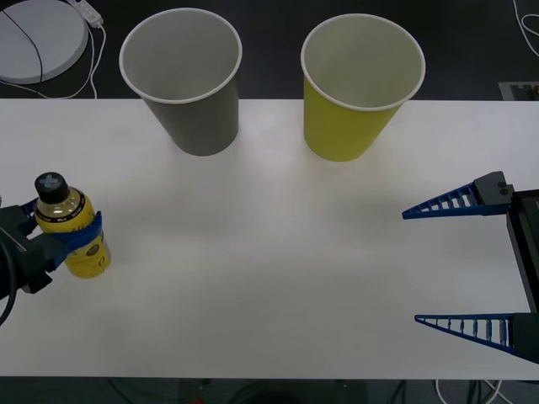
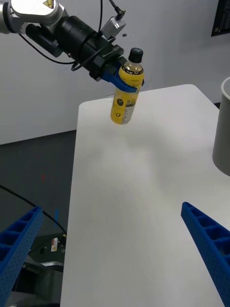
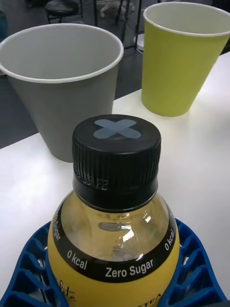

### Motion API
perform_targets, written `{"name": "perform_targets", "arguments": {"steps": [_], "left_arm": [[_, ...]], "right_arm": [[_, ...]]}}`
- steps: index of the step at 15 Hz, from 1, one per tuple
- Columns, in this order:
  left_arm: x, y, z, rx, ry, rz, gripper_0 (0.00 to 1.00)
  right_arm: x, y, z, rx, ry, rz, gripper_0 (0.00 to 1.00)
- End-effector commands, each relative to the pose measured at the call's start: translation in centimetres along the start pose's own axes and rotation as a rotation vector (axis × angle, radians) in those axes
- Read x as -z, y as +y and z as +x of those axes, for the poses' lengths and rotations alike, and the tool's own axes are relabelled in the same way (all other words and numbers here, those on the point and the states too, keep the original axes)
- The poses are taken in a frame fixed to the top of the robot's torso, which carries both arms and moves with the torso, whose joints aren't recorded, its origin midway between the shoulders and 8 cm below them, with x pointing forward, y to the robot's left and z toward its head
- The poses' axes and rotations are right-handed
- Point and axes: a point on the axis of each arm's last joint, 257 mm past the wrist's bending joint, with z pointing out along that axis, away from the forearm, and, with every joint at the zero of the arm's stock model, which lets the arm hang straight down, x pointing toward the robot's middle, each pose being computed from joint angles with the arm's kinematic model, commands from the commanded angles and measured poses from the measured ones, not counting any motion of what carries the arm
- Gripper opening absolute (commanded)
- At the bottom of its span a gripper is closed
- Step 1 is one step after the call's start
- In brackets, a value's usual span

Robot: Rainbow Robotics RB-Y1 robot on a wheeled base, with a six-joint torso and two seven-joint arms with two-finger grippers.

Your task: Put the can into the green bin and the plastic bottle into the gray bin

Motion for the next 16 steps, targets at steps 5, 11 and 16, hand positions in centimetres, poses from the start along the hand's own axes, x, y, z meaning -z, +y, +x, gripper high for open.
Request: {"name": "perform_targets", "arguments": {"steps": [5, 11, 16], "left_arm": [[-0.3, 2.6, -1.8, -0.037, 0.056, -0.027, 0.00], [-0.9, 4.1, -4.2, -0.080, 0.131, -0.003, 0.00], [-1.4, 4.5, -6.3, -0.087, 0.192, 0.025, 0.00]], "right_arm": [[0.0, 0.0, 0.0, 0.000, 0.000, 0.000, 1.00], [0.0, 0.0, 0.0, 0.000, 0.000, 0.000, 1.00], [0.0, 0.0, 0.0, 0.000, 0.000, 0.000, 1.00]]}}
